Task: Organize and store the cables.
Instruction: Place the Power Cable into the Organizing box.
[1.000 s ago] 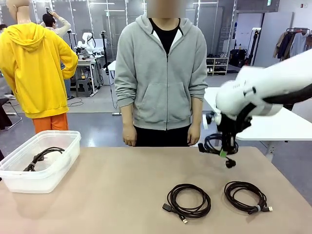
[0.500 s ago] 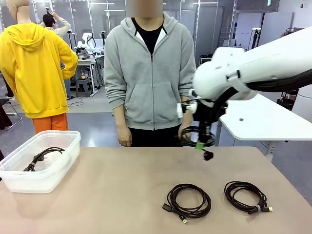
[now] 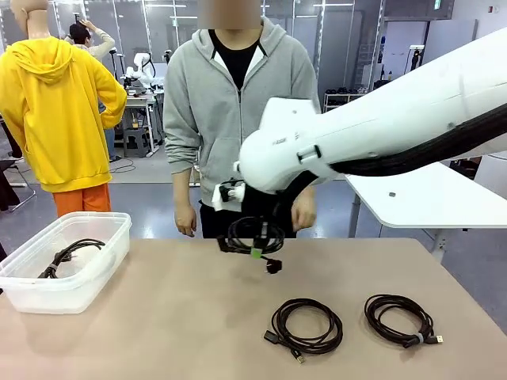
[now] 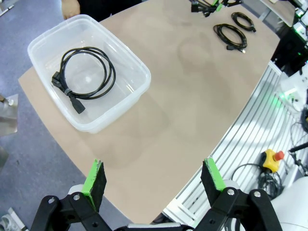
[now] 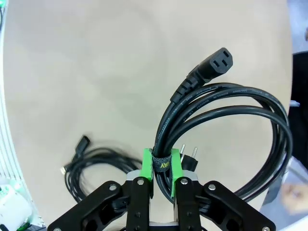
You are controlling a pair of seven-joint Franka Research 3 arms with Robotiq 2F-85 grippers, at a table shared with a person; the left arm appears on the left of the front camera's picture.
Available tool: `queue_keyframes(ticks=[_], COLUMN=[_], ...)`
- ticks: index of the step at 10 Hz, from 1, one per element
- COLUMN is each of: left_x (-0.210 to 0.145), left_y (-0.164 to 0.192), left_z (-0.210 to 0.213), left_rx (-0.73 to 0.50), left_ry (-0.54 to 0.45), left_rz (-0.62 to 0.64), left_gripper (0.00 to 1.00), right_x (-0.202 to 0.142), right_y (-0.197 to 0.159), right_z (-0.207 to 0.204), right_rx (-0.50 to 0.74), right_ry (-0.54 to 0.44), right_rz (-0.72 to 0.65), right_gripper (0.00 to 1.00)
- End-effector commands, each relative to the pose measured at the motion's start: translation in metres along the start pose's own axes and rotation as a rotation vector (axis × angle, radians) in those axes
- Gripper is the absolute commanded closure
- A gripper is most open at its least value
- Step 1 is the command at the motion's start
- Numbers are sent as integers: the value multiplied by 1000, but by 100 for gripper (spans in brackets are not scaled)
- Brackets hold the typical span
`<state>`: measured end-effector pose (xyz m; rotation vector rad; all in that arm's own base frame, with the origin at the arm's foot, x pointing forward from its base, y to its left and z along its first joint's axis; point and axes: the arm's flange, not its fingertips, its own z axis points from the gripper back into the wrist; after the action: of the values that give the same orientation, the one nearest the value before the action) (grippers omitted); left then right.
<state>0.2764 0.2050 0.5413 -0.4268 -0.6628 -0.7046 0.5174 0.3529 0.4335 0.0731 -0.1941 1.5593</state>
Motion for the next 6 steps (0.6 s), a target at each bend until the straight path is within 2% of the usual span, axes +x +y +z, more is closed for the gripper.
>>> queue_keyframes(ticks=[1, 3, 6], left_x=[1, 1, 1], left_y=[2, 2, 2], left_z=[0, 0, 0], left_rx=[4, 4, 4], left_ry=[-23, -23, -23], left_rz=[-4, -4, -4], left_gripper=[0, 0, 0], right_x=[26, 46, 53], right_y=[-6, -2, 2], right_z=[-17, -47, -69], right_rx=[-3, 31, 91], right_ry=[34, 40, 34], right_rz=[17, 42, 31], right_gripper=[86, 86, 86])
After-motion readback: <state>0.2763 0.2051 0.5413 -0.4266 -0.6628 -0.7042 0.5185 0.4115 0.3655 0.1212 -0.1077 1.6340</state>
